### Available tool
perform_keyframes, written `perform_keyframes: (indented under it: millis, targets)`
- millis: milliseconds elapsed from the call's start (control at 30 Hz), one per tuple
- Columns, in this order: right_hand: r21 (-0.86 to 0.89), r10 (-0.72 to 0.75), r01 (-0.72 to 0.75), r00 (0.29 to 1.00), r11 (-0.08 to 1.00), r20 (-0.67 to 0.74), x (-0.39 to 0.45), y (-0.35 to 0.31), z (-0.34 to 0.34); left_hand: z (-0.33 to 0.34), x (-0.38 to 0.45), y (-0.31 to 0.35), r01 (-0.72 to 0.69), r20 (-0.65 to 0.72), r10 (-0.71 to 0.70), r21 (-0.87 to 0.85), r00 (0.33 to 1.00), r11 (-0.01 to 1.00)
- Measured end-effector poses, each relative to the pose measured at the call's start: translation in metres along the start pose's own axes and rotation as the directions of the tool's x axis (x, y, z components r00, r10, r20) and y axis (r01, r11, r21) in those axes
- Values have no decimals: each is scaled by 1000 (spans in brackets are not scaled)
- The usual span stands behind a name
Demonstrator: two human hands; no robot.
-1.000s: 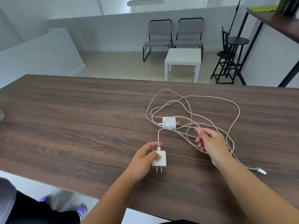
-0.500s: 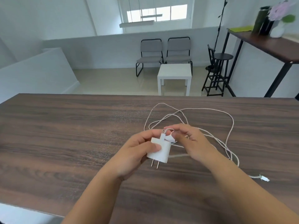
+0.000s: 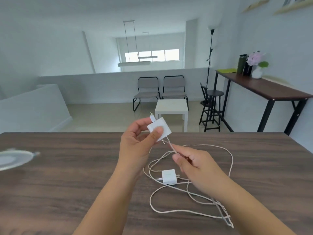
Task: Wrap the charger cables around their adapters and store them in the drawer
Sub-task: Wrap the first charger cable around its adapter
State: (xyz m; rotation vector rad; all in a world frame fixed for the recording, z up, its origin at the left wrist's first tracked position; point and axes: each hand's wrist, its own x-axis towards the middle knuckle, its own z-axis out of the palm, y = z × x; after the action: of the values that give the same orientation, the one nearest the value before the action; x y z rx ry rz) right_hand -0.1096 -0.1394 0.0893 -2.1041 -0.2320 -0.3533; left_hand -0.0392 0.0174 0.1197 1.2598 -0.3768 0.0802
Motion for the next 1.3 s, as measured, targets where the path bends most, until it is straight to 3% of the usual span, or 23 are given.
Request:
perform_keyframes:
  millis: [100, 233, 367, 467, 567, 700, 900, 967, 1067, 1200, 1300]
  targets:
    - [-236, -70, 85, 995, 968, 69, -4, -14, -16, 1, 6, -6, -32, -16, 33, 60, 999, 998]
    - [-379, -106, 122, 992, 918, 63, -5, -25, -28, 1, 5, -14, -63, 19, 61, 227, 998, 972]
    - [-438, -95, 83, 995, 895, -7, 2, -30, -48, -4, -2, -25, -138, 197, 62, 397, 979, 907]
    - [-488, -70, 72, 997, 870, 22, 10, -29, -63, -8, -9, -29, -187, 352, 24, 438, 936, 879]
    - [-435, -77, 83, 997, 897, 33, 19, -28, -70, -12, -15, -26, -124, 400, -32, 358, 916, 925]
    - [-230, -94, 91, 996, 969, -3, 24, -16, -66, -12, -21, -23, 10, 439, -86, 173, 894, 985]
    - [-26, -68, 70, 996, 997, 54, 24, 0, -41, -8, -23, -27, 143, 458, -119, -18, 881, 990]
    - [159, -10, -3, 997, 987, 82, 24, 2, -31, -8, -23, -29, 138, 442, -105, -43, 891, 990]
    - [432, 124, -186, 978, 882, 166, 18, 4, -21, -5, -25, -34, 183, 414, -120, -116, 902, 976]
    - [436, 199, -242, 969, 867, 143, 12, 1, -12, 8, -24, -43, 312, 324, -222, -257, 920, 915]
    - [110, 182, -183, 983, 977, 21, 3, 8, -6, 17, -20, -46, 299, 232, -233, -311, 944, 902]
